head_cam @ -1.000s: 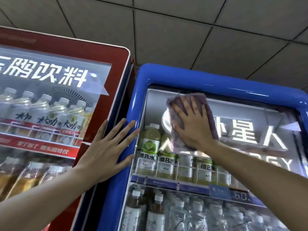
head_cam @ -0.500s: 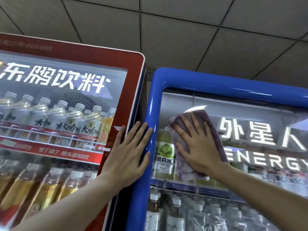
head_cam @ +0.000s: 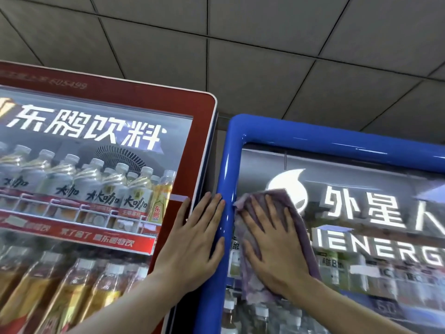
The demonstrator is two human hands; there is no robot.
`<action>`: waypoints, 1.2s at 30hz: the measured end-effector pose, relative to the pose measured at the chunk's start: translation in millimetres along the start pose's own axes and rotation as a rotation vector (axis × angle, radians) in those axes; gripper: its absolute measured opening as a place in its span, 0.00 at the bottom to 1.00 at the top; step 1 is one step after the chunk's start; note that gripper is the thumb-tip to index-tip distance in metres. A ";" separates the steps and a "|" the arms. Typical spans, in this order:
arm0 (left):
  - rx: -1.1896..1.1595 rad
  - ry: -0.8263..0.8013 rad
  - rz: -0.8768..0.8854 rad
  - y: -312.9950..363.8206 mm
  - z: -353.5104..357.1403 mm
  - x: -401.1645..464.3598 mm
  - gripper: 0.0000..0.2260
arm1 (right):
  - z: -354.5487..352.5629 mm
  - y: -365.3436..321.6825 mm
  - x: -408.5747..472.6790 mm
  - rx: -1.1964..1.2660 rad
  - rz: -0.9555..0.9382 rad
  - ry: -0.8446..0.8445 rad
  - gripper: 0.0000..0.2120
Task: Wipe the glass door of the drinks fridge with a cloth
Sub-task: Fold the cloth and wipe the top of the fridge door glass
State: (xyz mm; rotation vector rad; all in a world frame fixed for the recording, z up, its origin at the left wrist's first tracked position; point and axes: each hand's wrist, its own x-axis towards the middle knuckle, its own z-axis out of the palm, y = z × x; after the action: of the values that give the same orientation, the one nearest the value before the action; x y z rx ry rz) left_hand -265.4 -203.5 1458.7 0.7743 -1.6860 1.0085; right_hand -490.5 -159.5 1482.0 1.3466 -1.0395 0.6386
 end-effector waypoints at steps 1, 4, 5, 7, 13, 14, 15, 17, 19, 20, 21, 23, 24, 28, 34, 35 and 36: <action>-0.003 -0.006 0.000 0.2 0.2 0.5 0.32 | -1.5 2.1 3.9 -0.002 -0.004 -0.007 0.34; -0.006 0.001 -0.003 -0.9 1.9 -0.1 0.32 | -8.3 13.6 42.4 0.013 0.028 -0.046 0.33; -0.007 0.006 -0.001 -1.3 2.6 -0.2 0.31 | -9.4 19.2 61.2 0.027 0.064 -0.053 0.32; -0.011 0.008 0.006 -1.8 3.8 0.0 0.31 | -13.6 29.8 100.5 0.044 0.127 -0.045 0.30; -0.018 0.009 0.011 -1.9 3.4 0.9 0.32 | -15.5 31.7 135.8 0.073 0.220 0.017 0.28; -0.021 0.014 0.008 -2.1 3.5 0.9 0.32 | -13.7 28.2 130.3 0.078 0.225 0.029 0.28; -0.025 0.017 0.007 -2.2 3.5 0.9 0.32 | -12.3 23.7 122.9 0.083 0.229 0.040 0.28; -0.035 0.021 0.007 -1.7 2.3 0.6 0.32 | -10.6 11.5 102.8 0.091 0.231 0.037 0.29; -0.044 0.032 0.006 -0.8 0.0 -0.2 0.32 | -8.6 -4.4 74.8 0.096 0.234 0.032 0.30; -0.050 0.034 0.007 -0.5 -1.2 0.4 0.31 | -7.5 -12.5 58.8 0.093 0.239 0.036 0.30; -0.056 0.030 0.006 -0.1 -2.4 0.3 0.31 | -5.9 -20.6 41.4 0.088 0.242 0.039 0.30; -0.062 0.023 0.004 0.0 -3.9 0.0 0.31 | -2.0 -36.5 6.8 0.076 0.238 0.043 0.30; -0.068 0.021 0.006 0.2 -4.2 0.0 0.31 | 0.0 -43.3 -8.7 0.070 0.232 0.042 0.30; -0.080 0.015 -0.004 1.1 -5.5 0.2 0.31 | -1.5 -54.1 -34.2 0.139 0.217 0.034 0.30; -0.126 0.062 0.097 16.5 -22.0 -6.8 0.29 | -31.5 -34.0 -36.8 0.546 0.269 -0.047 0.34; -0.130 0.066 0.142 24.5 -23.2 -10.1 0.30 | -37.8 -24.9 -39.1 0.591 0.263 -0.072 0.33; -0.123 0.058 0.192 33.5 -24.1 -12.9 0.31 | -44.4 -14.9 -41.4 0.603 0.231 -0.104 0.33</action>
State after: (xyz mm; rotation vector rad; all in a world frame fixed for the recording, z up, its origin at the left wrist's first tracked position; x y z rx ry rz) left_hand -279.9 -166.4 1441.8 0.5053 -1.7787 1.0362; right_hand -485.5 -111.2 1442.7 1.8048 -1.1445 1.1271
